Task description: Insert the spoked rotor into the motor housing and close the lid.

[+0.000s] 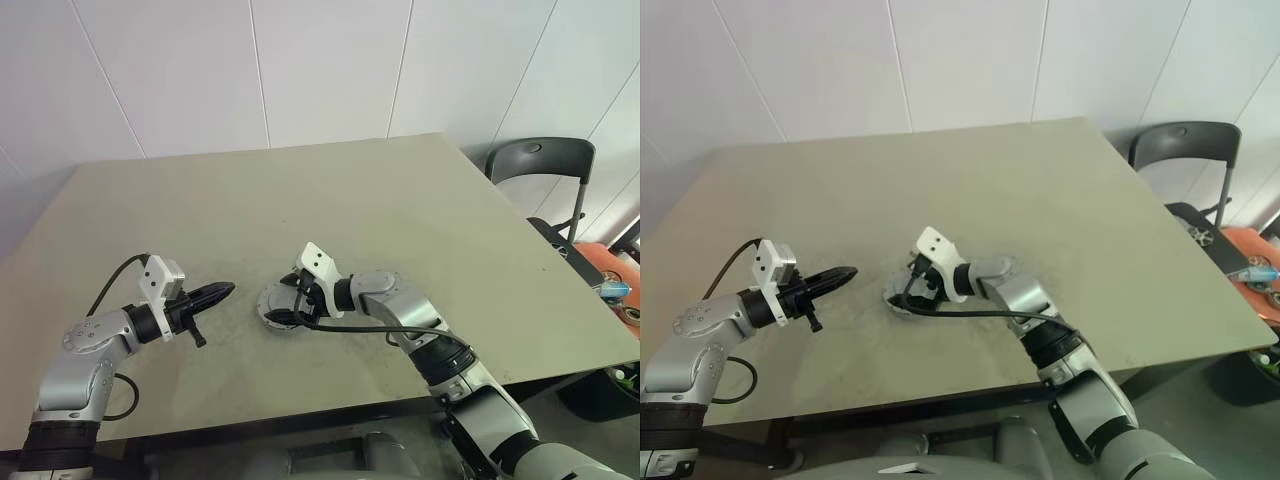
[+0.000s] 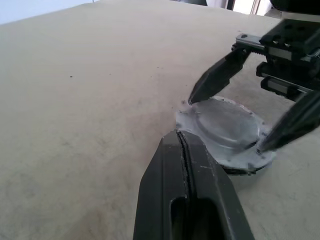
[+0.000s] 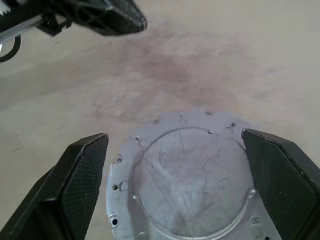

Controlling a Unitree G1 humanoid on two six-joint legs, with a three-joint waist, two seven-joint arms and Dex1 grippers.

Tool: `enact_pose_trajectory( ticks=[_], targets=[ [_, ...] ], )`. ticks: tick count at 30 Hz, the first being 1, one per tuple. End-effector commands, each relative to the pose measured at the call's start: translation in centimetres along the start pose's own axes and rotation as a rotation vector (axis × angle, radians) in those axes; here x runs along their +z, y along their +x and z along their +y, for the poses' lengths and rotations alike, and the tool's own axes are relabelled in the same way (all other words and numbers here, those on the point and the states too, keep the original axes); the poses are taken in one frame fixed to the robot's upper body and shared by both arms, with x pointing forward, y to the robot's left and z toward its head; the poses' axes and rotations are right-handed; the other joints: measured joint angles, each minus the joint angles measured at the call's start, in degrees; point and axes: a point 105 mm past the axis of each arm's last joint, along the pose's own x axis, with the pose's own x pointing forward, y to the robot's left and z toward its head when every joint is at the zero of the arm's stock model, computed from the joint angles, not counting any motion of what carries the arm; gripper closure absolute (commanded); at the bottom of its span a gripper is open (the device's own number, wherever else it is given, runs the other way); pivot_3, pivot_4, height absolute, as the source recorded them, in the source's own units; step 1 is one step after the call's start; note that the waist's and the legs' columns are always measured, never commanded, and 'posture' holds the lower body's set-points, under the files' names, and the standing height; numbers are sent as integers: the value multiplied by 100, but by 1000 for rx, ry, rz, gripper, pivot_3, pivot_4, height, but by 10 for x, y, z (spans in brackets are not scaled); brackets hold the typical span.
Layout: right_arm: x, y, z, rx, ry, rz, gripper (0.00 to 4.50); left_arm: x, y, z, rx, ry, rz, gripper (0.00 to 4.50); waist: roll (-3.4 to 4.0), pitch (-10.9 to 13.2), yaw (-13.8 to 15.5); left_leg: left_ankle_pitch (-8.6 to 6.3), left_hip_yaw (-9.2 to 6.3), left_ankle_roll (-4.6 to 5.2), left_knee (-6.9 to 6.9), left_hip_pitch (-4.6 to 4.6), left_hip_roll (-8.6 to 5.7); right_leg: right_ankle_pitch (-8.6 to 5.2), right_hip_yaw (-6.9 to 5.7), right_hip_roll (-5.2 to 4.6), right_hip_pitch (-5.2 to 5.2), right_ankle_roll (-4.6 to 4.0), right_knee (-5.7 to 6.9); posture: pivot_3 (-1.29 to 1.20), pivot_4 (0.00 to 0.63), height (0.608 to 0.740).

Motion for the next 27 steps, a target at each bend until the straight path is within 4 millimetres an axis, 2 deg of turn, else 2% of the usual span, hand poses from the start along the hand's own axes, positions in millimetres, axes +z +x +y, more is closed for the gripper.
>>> enact_pose_trajectory(
  ticks=[1,8,12,18,24,27],
  targets=[
    [2,3,0,-17,-70,6,40,14,2,-1,-9,41,-34,4500,0,0,-1,0,0,0,0,0,0,0,0,0,0,0,0,0,0,740],
    [-9,4,-6,-42,-110,34,40,14,2,-1,-8,42,-36,4500,0,0,4,0,1,0,2,3,0,0,0,0,3,0,1,0,0,740],
    [-1,5,-8,-53,-85,-16,40,14,3,-1,-8,42,-34,4500,0,0,-2,0,1,0,2,5,0,0,0,1,5,0,2,0,0,740],
    [-6,5,-3,-32,-75,3,40,13,3,-1,-10,41,-33,4500,0,0,2,0,0,0,2,6,0,0,0,1,6,0,2,0,0,740],
    [-3,4,-20,-129,-87,-1,40,13,4,-1,-12,40,-35,4500,0,0,3,1,0,0,2,8,0,0,1,1,7,0,2,0,0,740],
    [-1,5,-19,-116,-14,-24,40,12,4,0,-11,41,-35,4500,0,0,2,1,1,-1,2,12,0,0,1,1,11,-1,2,0,0,740]
  ],
)
